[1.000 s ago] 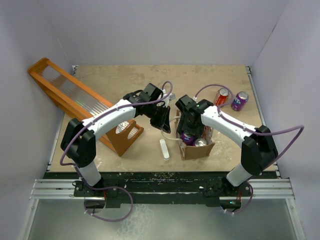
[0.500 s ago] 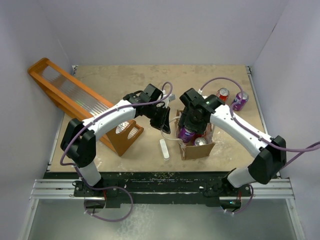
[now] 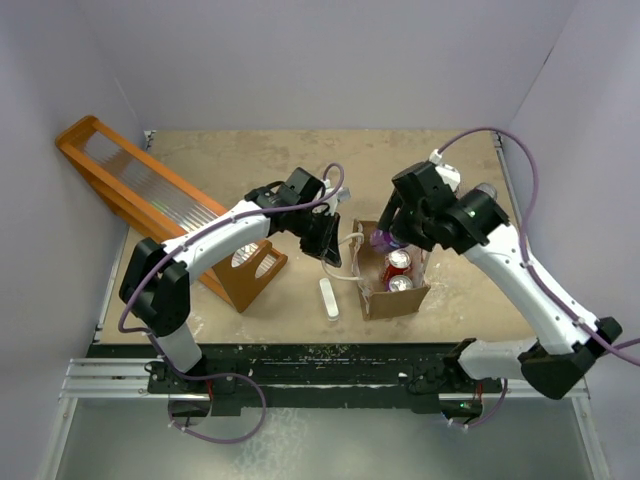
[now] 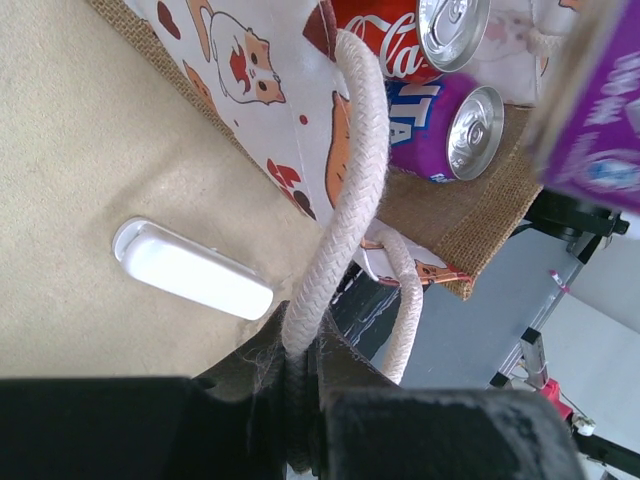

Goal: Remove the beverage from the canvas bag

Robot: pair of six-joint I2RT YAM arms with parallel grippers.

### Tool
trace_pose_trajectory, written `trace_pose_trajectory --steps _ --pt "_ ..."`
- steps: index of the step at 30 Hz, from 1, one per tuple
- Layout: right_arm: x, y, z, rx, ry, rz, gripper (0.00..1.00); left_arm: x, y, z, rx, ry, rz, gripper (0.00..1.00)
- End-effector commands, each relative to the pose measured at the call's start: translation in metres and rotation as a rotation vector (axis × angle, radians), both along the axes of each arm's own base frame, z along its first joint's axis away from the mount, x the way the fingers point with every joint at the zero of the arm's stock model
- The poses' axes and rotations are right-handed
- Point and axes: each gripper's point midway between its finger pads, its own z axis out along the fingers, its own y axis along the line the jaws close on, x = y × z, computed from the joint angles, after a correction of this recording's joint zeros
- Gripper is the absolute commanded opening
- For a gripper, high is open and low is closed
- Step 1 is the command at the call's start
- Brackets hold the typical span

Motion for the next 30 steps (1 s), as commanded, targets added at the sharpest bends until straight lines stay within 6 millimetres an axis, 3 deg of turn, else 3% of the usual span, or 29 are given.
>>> trace_pose_trajectory --steps 1,9,14,17,20,23,27,30 --pt "0.018 -0.017 0.071 0.021 -0.284 -0.027 0.0 0.002 0.0 0.019 -0.044 -0.041 0.009 0.0" --pt "0.024 -0.063 0.139 -0.049 -0.607 -0.114 0.0 0.008 -0.002 0.023 -0.035 -0.058 0.026 0.0" --pt "0.028 -0.095 0.162 -0.189 -0.734 -0.206 0.0 0.013 -0.001 0.023 -0.021 -0.066 0.047 0.0" --pt "0.033 -0.111 0.166 -0.31 -0.758 -0.271 0.0 0.017 -0.001 0.024 -0.01 -0.075 0.06 0.0" --pt "0.044 -0.121 0.159 -0.419 -0.748 -0.314 0.0 0.023 -0.003 0.026 0.0 -0.078 0.07 0.0" --pt "0.065 -0.127 0.139 -0.439 -0.689 -0.297 0.0 0.029 -0.006 0.029 0.007 -0.079 0.078 0.0" --pt "0.09 -0.152 0.083 -0.323 -0.506 -0.338 0.0 0.034 -0.01 0.029 0.008 -0.064 0.088 0.0" --pt "0.097 -0.161 0.041 -0.291 -0.364 -0.346 0.0 0.036 -0.013 0.027 0.014 -0.051 0.097 0.0"
